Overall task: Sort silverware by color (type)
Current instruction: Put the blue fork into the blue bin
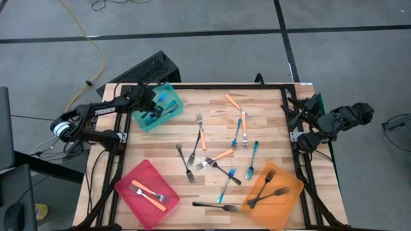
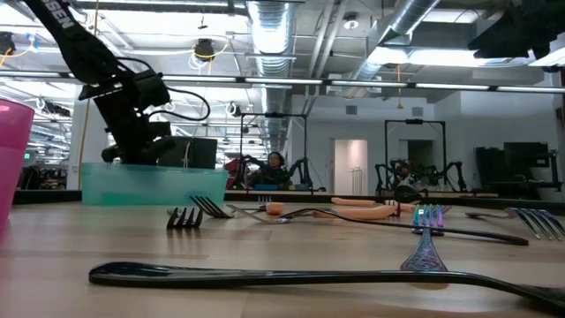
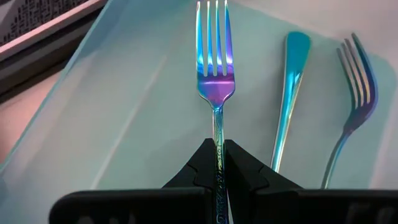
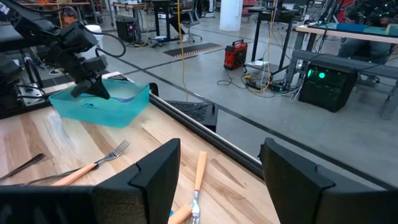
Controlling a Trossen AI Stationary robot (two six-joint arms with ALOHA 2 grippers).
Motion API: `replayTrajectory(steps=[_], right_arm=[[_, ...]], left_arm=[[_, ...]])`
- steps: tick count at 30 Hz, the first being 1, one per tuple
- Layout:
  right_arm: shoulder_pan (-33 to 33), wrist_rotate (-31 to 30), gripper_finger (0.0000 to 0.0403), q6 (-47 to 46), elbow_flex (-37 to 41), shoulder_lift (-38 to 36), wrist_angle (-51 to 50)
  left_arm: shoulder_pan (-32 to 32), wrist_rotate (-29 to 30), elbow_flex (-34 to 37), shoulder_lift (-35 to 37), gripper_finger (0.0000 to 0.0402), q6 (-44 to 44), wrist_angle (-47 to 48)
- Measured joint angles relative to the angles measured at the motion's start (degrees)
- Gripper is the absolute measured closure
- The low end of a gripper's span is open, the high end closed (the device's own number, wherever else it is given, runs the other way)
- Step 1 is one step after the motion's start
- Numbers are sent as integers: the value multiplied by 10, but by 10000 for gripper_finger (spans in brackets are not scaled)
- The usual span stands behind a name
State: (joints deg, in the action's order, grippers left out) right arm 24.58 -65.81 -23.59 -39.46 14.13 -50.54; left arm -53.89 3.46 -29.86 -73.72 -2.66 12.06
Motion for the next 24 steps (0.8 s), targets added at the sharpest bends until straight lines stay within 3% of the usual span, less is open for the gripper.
replayTrajectory(steps=[12,24], right_arm=[[0,0,161,0,0,0,0],[0,0,161,0,0,0,0]], left_arm=[[2,4,-63,-89,401,13,34],[2,4,-72,-94,401,36,79]])
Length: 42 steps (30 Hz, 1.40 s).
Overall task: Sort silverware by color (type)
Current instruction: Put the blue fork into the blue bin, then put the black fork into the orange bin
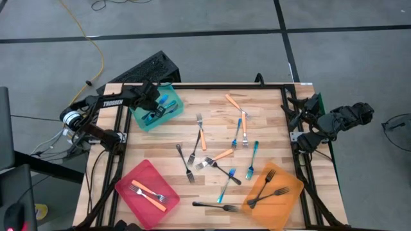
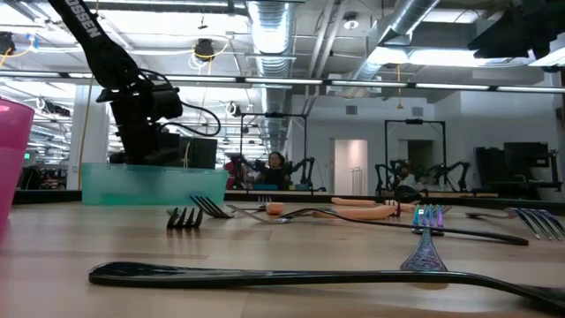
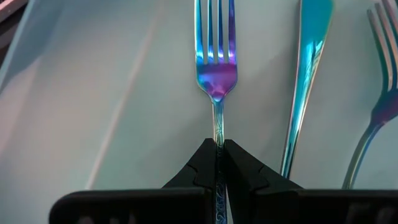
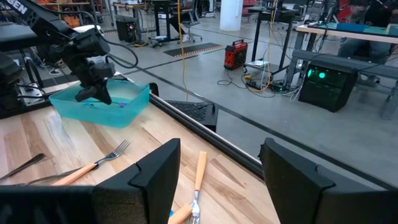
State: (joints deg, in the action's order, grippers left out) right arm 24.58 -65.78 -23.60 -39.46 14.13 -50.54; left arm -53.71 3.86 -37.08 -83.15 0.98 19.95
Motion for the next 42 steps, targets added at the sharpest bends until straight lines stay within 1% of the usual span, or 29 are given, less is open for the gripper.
replayTrajectory(steps=[18,37,42], right_arm=[[0,0,161,0,0,0,0],[0,0,161,0,0,0,0],[0,0,161,0,0,0,0]], left_arm=[[3,-2,0,0,400,18,12],[3,-2,1,0,317,10,2],[3,-2,1,15,299,9,-4]])
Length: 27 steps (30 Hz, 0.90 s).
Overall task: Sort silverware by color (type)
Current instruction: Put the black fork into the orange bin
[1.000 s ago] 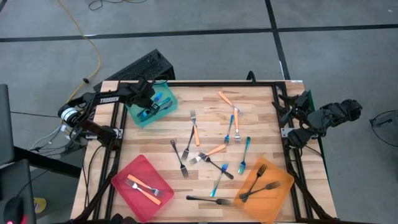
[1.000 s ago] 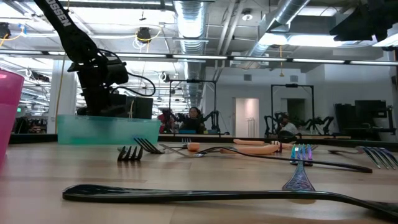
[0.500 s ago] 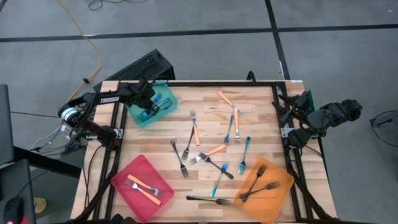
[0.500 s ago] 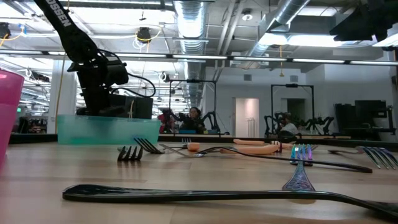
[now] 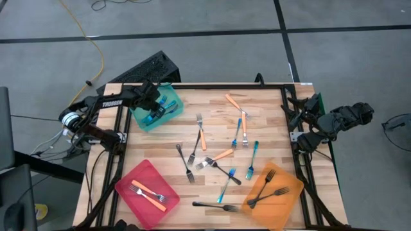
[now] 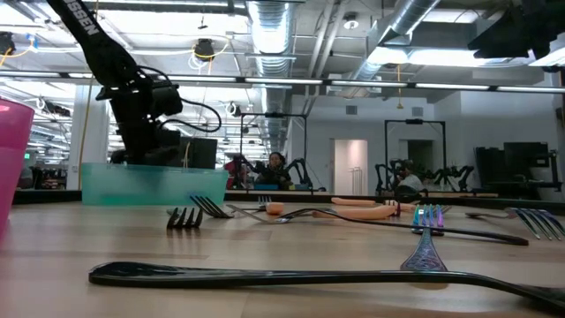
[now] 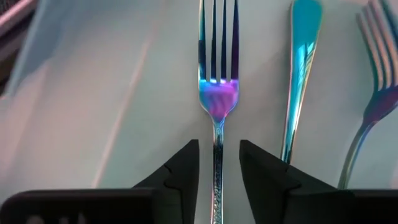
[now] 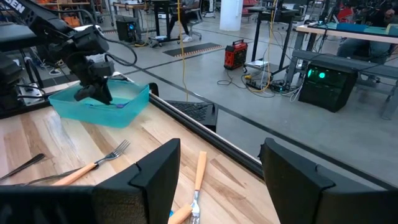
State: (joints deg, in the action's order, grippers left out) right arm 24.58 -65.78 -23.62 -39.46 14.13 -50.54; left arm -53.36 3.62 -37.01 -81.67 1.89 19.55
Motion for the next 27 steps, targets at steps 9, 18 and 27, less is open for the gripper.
replayTrajectory(steps=[9,18,27], right_arm=[[0,0,161,0,0,0,0],[0,0,161,0,0,0,0],[0,0,161,0,0,0,0]], left_arm=[[0,-3,0,67,296,-28,11],[1,-53,0,153,296,-48,23],[5,-153,0,243,296,-115,6]])
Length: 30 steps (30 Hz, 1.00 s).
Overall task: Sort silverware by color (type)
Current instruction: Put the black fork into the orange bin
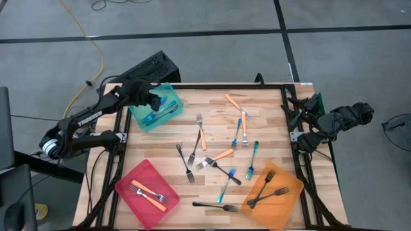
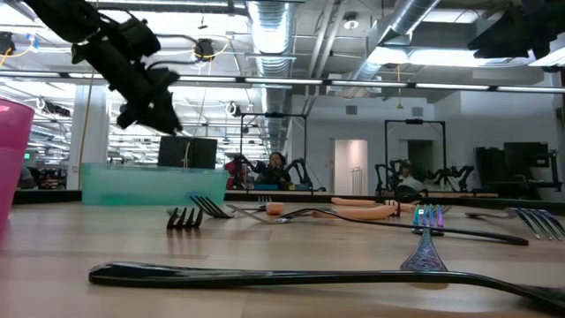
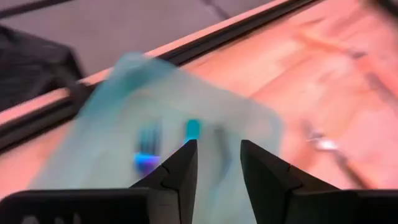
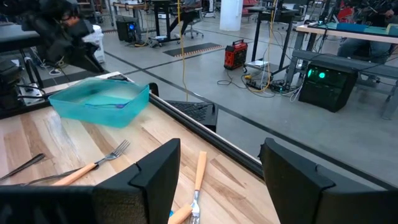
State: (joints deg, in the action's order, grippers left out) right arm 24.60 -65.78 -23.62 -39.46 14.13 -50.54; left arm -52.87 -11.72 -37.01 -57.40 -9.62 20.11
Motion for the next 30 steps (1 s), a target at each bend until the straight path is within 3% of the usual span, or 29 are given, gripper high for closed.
replayTrajectory(steps=[4,13,21,30], right_arm=[[0,0,161,0,0,0,0],[0,0,161,0,0,0,0],[0,0,161,0,0,0,0],[0,0,161,0,0,0,0]], left_arm=[[31,-47,0,13,296,-27,-35],[141,-42,0,12,296,-70,-142],[229,37,0,12,296,-79,-185],[281,104,0,12,296,-86,-186]])
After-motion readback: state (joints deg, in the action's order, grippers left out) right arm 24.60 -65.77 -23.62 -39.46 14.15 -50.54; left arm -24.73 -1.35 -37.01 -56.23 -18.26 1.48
